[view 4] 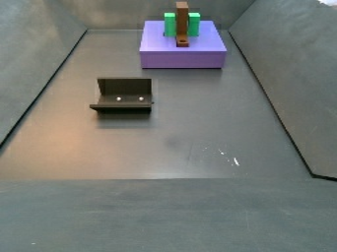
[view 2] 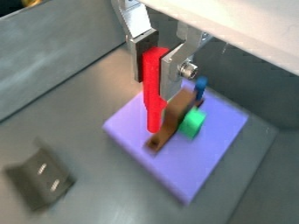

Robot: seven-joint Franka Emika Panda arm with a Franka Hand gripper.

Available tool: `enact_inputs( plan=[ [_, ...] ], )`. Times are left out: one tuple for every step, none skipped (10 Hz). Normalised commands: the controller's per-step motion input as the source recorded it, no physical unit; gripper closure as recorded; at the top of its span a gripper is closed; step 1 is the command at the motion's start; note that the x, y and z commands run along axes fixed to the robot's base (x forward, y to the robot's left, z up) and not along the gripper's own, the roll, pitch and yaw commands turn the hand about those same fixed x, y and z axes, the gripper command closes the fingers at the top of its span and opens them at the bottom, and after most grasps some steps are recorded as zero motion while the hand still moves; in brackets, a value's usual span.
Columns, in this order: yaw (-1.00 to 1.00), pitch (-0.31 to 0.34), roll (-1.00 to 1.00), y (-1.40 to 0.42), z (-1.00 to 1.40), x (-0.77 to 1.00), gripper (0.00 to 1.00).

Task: Pick up the red object. Move up. Move to above the board. Insert the red object.
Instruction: Move to above the board, then insert the red object.

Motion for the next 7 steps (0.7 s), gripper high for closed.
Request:
enact_inputs(
  plan=[
    [0.01, 0.169, 0.03, -1.40, 0.27, 0.57, 1.00],
    [0.01, 0.147, 0.03, -0.71, 0.14, 0.34, 1.00],
    [0.01, 0.121, 0.04, -0.39, 0.08, 0.21, 1.00],
    [0.01, 0.080, 0.04, -0.23, 0.05, 0.13, 1.00],
    [0.00, -0.004, 0.03, 0.01, -0.13, 0.00, 1.00],
    [0.00, -0.021, 0.06, 0.49, -0.40, 0.00, 1.00],
    [0.00, -0.077, 0.08, 0.69, -0.69, 0.01, 1.00]
  ],
)
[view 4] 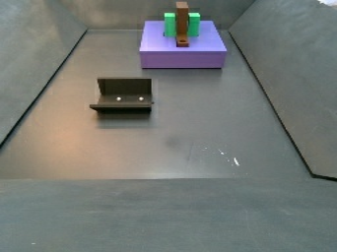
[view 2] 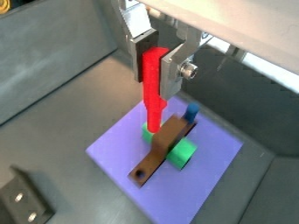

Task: Pick up the red object. Move up. Move to above the board. Insert the red object.
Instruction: Insert the red object.

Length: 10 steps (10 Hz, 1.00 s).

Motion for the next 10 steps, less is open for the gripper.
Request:
enact_inputs(
  plan=[
    [0.01, -0.101, 0.15, 0.59, -0.84, 0.01, 1.00],
    [0.01, -0.100, 0.05, 0.34, -0.78, 0.04, 1.00],
    [0.00, -0.096, -0.13, 0.00, -0.58, 0.07, 1.00],
    [-0.07, -0.126, -0.21, -0.01, -0.57, 0.05, 1.00],
    [-0.10, -0.169, -0.29, 0.00, -0.51, 0.02, 1.00],
    [-0.09, -0.194, -0.17, 0.11, -0.65, 0.00, 1.00],
    [-0.04, -0.191, -0.11, 0.21, -0.72, 0.00, 1.00],
    [-0.06, -0.203, -0.12, 0.13, -0.71, 0.00, 1.00],
    [0.00, -0.226, -0.17, 0.06, -0.61, -0.03, 1.00],
    [0.00, -0.226, -0.11, -0.01, -0.55, 0.00, 1.00]
  ],
)
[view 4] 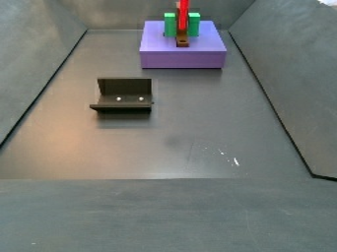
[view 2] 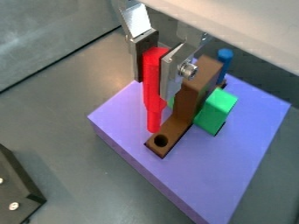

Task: Pick up the red object. Move up. Move to above the board. Insert the red object.
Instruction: Insert the red object.

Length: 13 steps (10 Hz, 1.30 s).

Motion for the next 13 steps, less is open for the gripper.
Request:
enact_inputs(
  plan=[
    [0.00, -0.164, 0.00, -0.09, -0.52, 0.00, 1.00],
    [0.00, -0.129, 0.07, -0.03, -0.48, -0.07, 1.00],
    [0.00, -0.050, 0.04, -0.03, -0.31, 0.00, 1.00],
    [0.00, -0.016, 0.05, -0.12, -0.21, 0.00, 1.00],
    [0.00, 0.000, 0.02, -0.19, -0.13, -0.02, 1.00],
    [0.00, 0.000, 0.01, -0.19, -0.09, -0.01, 1.00],
    [0.00, 0.000, 0.01, -0.11, -0.13, -0.04, 1.00],
    [0.00, -0.013, 0.14, 0.00, -0.32, 0.00, 1.00],
    [0.00, 0.000, 0.17, 0.16, -0.33, 0.00, 1.00],
    [-0.05, 0.000, 0.08, 0.19, -0.12, -0.02, 1.00],
    [-0.05, 0.000, 0.00, 0.20, 0.00, -0.08, 1.00],
    [0.00, 0.000, 0.00, 0.04, -0.06, -0.03, 1.00],
    [0.00, 0.000, 0.07, 0.00, -0.19, 0.00, 1.00]
  ],
)
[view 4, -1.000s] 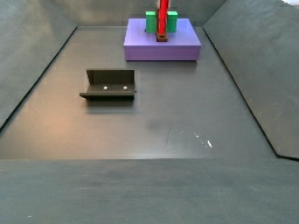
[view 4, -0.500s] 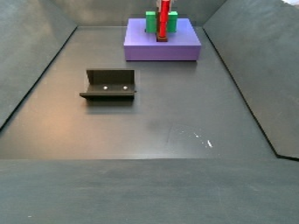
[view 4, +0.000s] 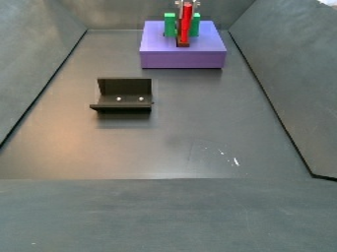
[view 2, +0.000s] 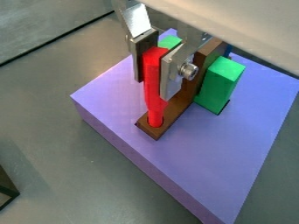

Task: Pick up the red object. Move up. Move to above the board. Insert the red object.
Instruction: Insert the red object.

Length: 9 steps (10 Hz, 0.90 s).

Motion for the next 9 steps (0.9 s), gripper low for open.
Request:
enact_inputs(
  plan=[
    [0.00, 0.000, 0.14, -0.01, -0.32, 0.05, 1.00],
    [0.00, 0.000, 0.19, 0.00, -0.35, 0.01, 1.00],
    [0.00, 0.000, 0.21, -0.05, -0.28, 0.00, 1.00],
    [0.00, 0.000, 0.25, -0.12, -0.25, 0.00, 1.00],
    [0.01, 0.000, 0.27, -0.26, -0.19, 0.07, 1.00],
    [0.06, 0.000, 0.19, -0.33, -0.11, 0.12, 1.00],
    [0.00, -0.003, 0.20, -0.17, -0.27, 0.10, 1.00],
    [-0.07, -0.046, 0.22, 0.00, -0.47, 0.00, 1.00],
    [-0.25, -0.059, 0.18, 0.24, -0.51, -0.19, 1.00]
  ],
)
